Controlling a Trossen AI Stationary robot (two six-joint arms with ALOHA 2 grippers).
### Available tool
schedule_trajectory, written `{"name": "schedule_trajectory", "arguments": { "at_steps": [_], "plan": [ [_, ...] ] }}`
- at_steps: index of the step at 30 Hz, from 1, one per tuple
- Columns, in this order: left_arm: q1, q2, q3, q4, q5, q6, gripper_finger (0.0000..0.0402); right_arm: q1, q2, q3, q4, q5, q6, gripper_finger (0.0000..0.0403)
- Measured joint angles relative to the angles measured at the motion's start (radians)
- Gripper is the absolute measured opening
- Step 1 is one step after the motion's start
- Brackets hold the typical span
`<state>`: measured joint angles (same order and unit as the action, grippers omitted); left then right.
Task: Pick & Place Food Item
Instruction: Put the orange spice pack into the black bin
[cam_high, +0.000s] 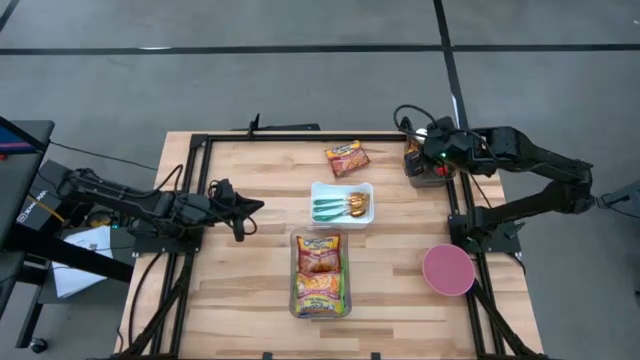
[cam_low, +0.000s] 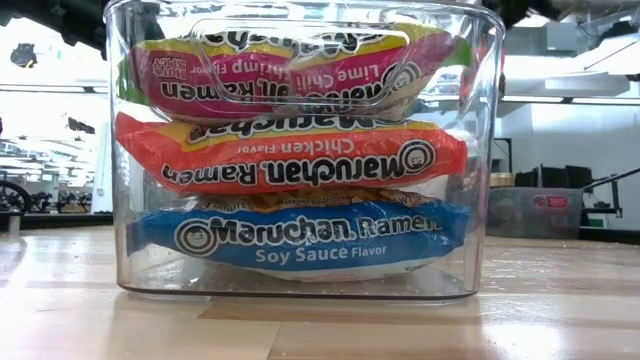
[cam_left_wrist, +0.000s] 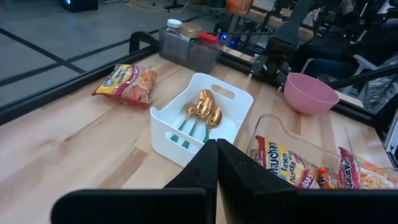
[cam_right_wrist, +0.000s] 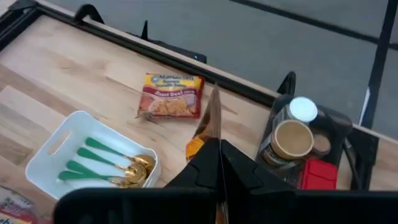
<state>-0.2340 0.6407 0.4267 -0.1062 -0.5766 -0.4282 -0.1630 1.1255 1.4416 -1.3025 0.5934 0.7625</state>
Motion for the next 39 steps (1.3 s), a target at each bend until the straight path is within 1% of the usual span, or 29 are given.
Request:
{"name": "schedule_trajectory", "arguments": {
  "at_steps": [6,13,17,22,29,36,39],
  "plan": [
    [0.0,0.0,0.0,0.003,0.0,-0.022,0.0,-0.038,-0.129,-0.193,0.083,-0.022,0.015,0.0],
    [0.0,0.0,0.0,0.004,0.017,-0.069,0.0,-0.067,-0.28,-0.372,0.164,-0.01,0.072,0.0],
    [0.0,0.0,0.0,0.019,0.017,-0.078,0.0,-0.071,-0.334,-0.477,0.243,0.018,0.076,0.0],
    [0.0,0.0,0.001,0.064,0.017,-0.082,0.0,-0.095,-0.37,-0.586,0.289,0.051,0.101,0.0],
    [0.0,0.0,0.001,0.072,0.017,-0.15,0.0,-0.142,-0.471,-0.682,0.349,0.069,0.086,0.0],
    [0.0,0.0,0.001,0.078,0.017,-0.157,0.0,-0.196,-0.559,-0.747,0.388,0.065,0.079,0.0],
    [0.0,0.0,0.001,0.09,0.016,-0.161,0.0,-0.211,-0.575,-0.779,0.412,0.065,0.077,0.0]
  ]
}}
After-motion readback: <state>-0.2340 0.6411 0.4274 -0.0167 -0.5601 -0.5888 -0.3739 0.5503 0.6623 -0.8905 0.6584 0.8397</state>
